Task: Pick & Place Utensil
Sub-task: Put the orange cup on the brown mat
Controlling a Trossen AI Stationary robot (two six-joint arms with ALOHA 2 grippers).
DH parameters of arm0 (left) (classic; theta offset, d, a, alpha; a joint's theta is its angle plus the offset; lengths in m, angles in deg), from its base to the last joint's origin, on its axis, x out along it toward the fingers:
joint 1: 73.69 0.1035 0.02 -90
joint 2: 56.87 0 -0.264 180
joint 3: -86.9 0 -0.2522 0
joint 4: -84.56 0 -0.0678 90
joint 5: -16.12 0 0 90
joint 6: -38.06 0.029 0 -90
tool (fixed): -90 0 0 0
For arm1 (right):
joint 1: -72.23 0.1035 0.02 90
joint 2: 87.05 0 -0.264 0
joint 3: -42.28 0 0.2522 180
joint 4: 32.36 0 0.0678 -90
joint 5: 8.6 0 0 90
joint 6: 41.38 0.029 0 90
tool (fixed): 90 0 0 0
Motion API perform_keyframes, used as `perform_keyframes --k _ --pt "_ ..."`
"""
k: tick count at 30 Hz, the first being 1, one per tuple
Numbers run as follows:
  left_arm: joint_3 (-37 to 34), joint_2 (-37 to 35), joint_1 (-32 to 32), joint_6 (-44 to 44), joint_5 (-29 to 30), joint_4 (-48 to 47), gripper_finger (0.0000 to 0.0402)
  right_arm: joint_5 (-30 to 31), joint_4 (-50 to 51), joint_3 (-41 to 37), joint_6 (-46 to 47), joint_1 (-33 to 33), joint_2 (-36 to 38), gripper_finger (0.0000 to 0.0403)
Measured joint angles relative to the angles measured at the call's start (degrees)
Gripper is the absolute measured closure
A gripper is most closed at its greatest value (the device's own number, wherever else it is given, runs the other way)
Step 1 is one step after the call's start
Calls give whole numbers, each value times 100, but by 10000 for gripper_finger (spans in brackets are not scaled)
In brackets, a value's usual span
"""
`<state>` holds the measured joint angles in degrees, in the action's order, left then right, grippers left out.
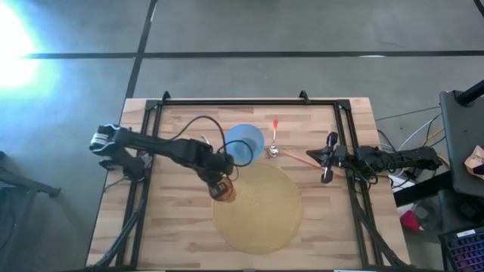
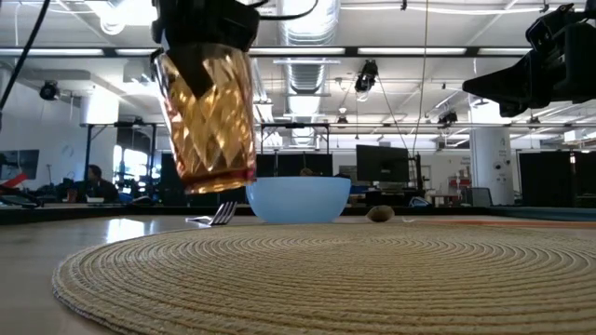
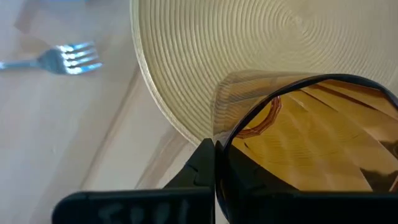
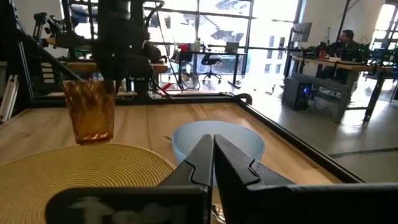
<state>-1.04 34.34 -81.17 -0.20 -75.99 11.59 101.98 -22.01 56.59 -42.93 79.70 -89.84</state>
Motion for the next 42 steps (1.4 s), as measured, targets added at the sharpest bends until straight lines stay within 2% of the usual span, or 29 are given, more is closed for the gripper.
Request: perform_keyframes --k 10,30,42 --pt "0 354 -9 258 -40 -35 391 1 1 0 0 0 0 394" --pt "-173 467 -9 320 63 120 396 0 1 -1 0 0 0 394" --pt "-173 464 -9 391 48 118 338 0 -1 0 0 0 0 394"
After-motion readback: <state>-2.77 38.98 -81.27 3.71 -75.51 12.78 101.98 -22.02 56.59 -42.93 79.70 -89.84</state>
